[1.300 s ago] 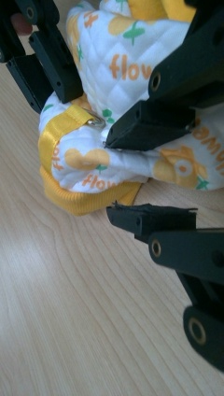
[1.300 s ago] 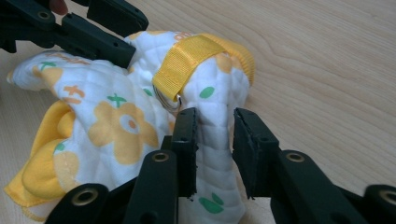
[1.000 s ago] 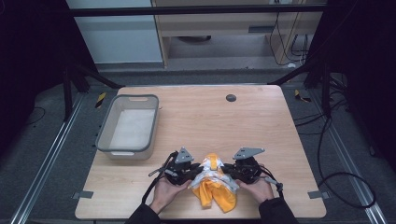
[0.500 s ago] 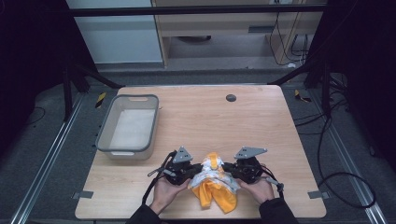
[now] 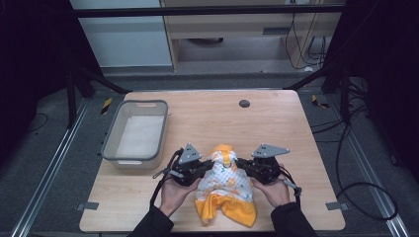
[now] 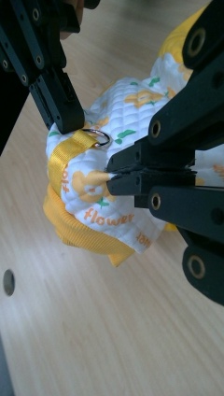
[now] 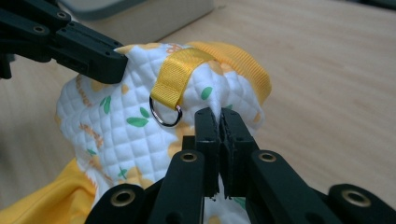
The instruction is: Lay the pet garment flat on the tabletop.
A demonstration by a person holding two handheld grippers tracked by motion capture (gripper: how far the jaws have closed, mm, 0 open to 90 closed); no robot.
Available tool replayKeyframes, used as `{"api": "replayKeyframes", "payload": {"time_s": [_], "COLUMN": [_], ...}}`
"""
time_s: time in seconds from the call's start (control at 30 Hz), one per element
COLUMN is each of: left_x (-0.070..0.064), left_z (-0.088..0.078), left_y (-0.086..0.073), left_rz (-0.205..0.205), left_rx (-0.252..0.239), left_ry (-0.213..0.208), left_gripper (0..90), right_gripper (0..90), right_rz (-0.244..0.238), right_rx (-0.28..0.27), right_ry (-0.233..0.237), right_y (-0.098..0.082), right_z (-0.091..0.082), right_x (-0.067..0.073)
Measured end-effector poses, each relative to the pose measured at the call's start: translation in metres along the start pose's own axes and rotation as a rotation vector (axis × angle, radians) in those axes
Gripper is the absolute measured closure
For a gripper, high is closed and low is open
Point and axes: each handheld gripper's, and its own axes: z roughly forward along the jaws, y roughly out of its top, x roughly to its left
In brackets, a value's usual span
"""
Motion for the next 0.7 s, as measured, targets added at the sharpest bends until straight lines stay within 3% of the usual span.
{"api": "replayKeyframes", "payload": {"time_s": [0.07, 0.2, 0.3, 0.37, 0.4, 0.43, 0.47, 0.5, 0.53, 0.6, 0.7], "left_x": [0.003, 0.008, 0.01, 0.011, 0.012, 0.012, 0.012, 0.012, 0.011, 0.01, 0.011], "left_z": [-0.001, -0.001, 0.004, 0.009, 0.015, 0.015, 0.021, 0.021, 0.022, 0.02, 0.013], "left_y": [0.006, 0.018, 0.02, 0.014, 0.005, 0.005, -0.005, -0.005, -0.015, -0.02, -0.022], "left_rz": [-0.003, -0.003, -0.003, -0.004, -0.015, -0.015, -0.023, -0.023, -0.019, -0.02, -0.018], "left_rx": [-0.016, -0.044, -0.04, -0.015, 0.015, 0.015, 0.059, 0.059, 0.085, 0.092, 0.079], "left_ry": [0.016, 0.05, 0.069, 0.074, 0.071, 0.071, 0.058, 0.058, 0.046, 0.041, 0.048], "left_gripper": [88.5, 88.5, 88.4, 87.2, 85.7, 84.0, 80.8, 77.9, 76.3, 71.6, 63.5], "right_gripper": [86.7, 86.6, 86.0, 84.4, 80.7, 80.7, 77.3, 77.3, 75.1, 73.9, 73.6], "right_rz": [-0.008, -0.027, -0.03, -0.024, -0.027, -0.027, -0.03, -0.03, -0.038, -0.039, -0.037], "right_rx": [-0.019, -0.09, -0.11, -0.084, -0.041, -0.041, 0.018, 0.018, 0.069, 0.096, 0.094], "right_ry": [-0.015, -0.09, -0.122, -0.126, -0.109, -0.109, -0.099, -0.099, -0.086, -0.077, -0.08], "right_y": [0.003, 0.013, 0.016, 0.014, 0.007, 0.007, -0.001, -0.001, -0.011, -0.02, -0.022], "right_z": [0.0, 0.004, 0.007, 0.011, 0.015, 0.015, 0.019, 0.019, 0.021, 0.02, 0.015], "right_x": [0.0, 0.002, 0.001, 0.0, -0.002, -0.002, -0.002, -0.002, -0.003, -0.003, -0.005]}}
